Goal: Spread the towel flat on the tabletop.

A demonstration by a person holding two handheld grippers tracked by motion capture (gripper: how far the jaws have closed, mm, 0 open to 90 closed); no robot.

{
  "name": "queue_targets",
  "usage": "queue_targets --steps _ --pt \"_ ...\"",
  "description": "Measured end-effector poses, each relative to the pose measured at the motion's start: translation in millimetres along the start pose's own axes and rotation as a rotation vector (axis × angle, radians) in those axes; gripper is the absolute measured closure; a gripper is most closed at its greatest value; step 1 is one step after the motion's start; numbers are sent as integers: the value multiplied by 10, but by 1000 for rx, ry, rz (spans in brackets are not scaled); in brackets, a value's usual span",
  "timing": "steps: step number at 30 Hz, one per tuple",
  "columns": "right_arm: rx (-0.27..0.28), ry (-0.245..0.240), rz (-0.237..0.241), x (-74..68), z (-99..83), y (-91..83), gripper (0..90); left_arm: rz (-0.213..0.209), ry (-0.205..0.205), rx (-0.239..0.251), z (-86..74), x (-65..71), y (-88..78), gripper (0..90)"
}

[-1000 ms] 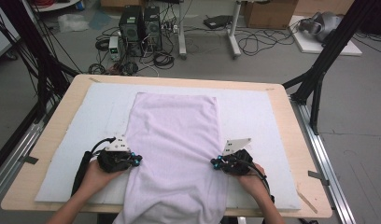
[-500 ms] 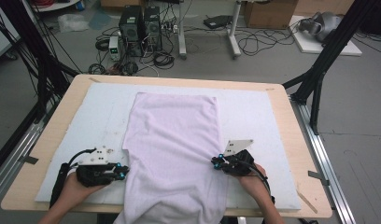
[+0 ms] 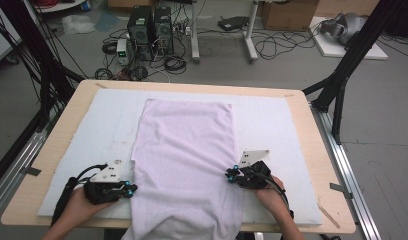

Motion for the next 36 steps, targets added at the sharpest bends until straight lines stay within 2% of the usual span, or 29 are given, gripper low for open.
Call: queue_targets --steps 4,5,7,10,12,14,15,16,18,19,21,23,24,26,27,29,30,33,34,35,36 --pt "24 -3 -1 -51 23 -46 776 18 -13 35 -74 31 -255 870" --pt "33 -13 7 -89 34 -69 771 25 -15 42 -75 45 -272 787" --pt "44 -19 27 -165 49 -92 762 8 -14 39 -75 90 -264 673" --pt "67 -40 77 -329 52 -122 728 -17 6 20 -84 164 -152 627" --pt "70 -46 128 -447 39 -116 681 -39 22 -7 -97 209 -48 658" --pt "50 -58 171 -555 10 -86 649 -38 43 -5 -98 244 -1 746" --pt "34 -64 187 -606 -8 -68 647 -51 36 -8 -94 249 3 838" --pt "22 -77 195 -645 -28 -47 654 -49 35 -16 -94 259 -6 864" --pt "-3 -89 210 -704 -66 -4 687 -56 43 -30 -116 280 -44 876" --pt "3 -93 203 -722 -78 10 717 -59 46 -32 -137 301 -71 878" --pt "11 -88 219 -735 -91 3 854 -57 49 -36 -183 337 -131 878" --pt "6 -103 251 -766 -101 -11 873 -57 41 -22 -198 359 -177 875" --pt "1 -113 272 -783 -103 -21 873 -55 37 -12 -190 365 -191 860" --pt "22 -108 264 -796 -88 -56 852 -54 24 12 -143 382 -180 696" --pt "42 -101 274 -806 -71 -67 818 -61 34 15 -112 388 -161 646" --pt "54 -86 274 -825 -35 -56 713 -70 47 10 -52 398 -94 613" --pt "53 -83 295 -842 -21 -34 705 -78 55 9 -30 410 -56 628" --pt "3 -121 291 -890 -32 60 728 -103 76 -24 -31 444 65 789" --pt "12 -123 280 -894 -38 67 778 -98 80 -9 -39 450 65 830" --pt "9 -119 294 -889 -43 62 864 -106 74 -10 -51 448 52 859" --pt "4 -125 306 -894 -51 52 878 -113 72 -15 -69 454 28 865"
Point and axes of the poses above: each handheld gripper's, and its own axes: y roughly forward along the jaws, z roughly out of its top, x roughly to its right, the point moved 4 cm from there along y, roughly forward along the jaws, and after that the axes turned 3 degrees about z, right-handed, at the moved point
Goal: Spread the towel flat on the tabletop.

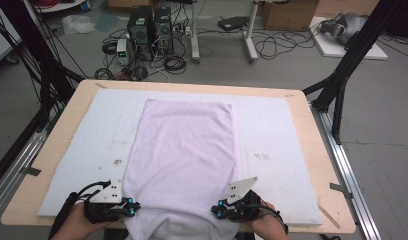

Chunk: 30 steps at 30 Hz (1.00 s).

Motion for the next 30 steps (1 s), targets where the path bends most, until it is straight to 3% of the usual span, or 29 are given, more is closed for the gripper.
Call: queue_targets --steps 3,5,7,11,14,21,24,30 --pt "-4 -16 50 -60 -30 -33 880 -17 -5 12 -48 35 -81 861" --pt "37 -7 50 -61 -28 -77 876 -19 -13 25 -32 15 -110 816" --pt "64 10 22 -13 -7 -131 841 13 -33 38 14 -48 -112 677" --pt "107 52 -42 165 32 -236 742 47 -65 84 128 -240 -99 611" --pt "148 93 -88 332 40 -302 666 76 -86 116 206 -400 -85 586" --pt "156 168 -196 696 47 -414 528 150 -141 146 300 -752 -27 524" --pt "155 174 -240 855 53 -436 483 169 -165 146 304 -871 6 504" --pt "163 185 -276 1079 72 -469 444 201 -179 163 353 -1015 50 481"
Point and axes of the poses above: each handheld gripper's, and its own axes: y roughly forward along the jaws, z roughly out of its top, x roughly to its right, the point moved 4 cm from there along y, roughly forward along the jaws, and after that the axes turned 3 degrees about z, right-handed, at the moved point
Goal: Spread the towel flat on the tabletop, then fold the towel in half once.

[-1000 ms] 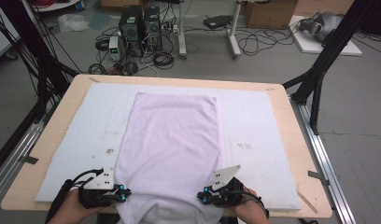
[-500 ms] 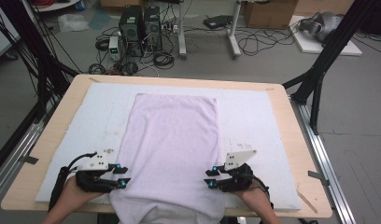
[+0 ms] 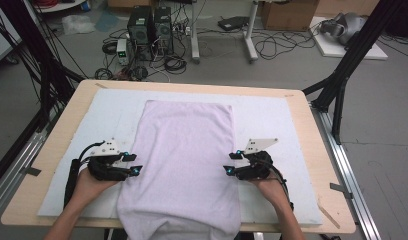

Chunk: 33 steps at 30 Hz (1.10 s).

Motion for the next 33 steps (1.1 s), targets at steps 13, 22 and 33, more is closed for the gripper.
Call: queue_targets --steps 13,22,33 --pt "-7 12 -28 61 19 43 355 21 -12 21 13 -10 13 448" --pt "-16 15 -31 52 14 56 337 22 -23 23 -2 -36 12 441" --pt "-29 9 -36 37 7 51 323 28 -13 18 -5 -43 3 437"
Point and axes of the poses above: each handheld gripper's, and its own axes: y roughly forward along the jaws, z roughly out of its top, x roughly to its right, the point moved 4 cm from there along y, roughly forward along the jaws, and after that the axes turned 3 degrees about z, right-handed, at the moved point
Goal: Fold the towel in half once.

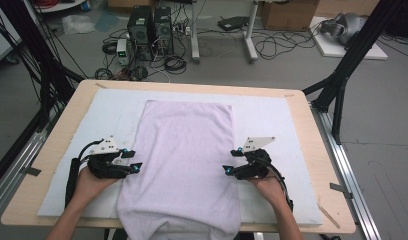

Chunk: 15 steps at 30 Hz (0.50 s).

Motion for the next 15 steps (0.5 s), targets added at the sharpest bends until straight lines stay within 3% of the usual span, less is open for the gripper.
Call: queue_targets --steps 9,15 --pt "-21 6 -4 4 -15 19 318 13 -5 -7 -10 -36 15 412" --pt "-4 14 -1 29 -9 9 319 52 13 -22 40 -74 -13 407"
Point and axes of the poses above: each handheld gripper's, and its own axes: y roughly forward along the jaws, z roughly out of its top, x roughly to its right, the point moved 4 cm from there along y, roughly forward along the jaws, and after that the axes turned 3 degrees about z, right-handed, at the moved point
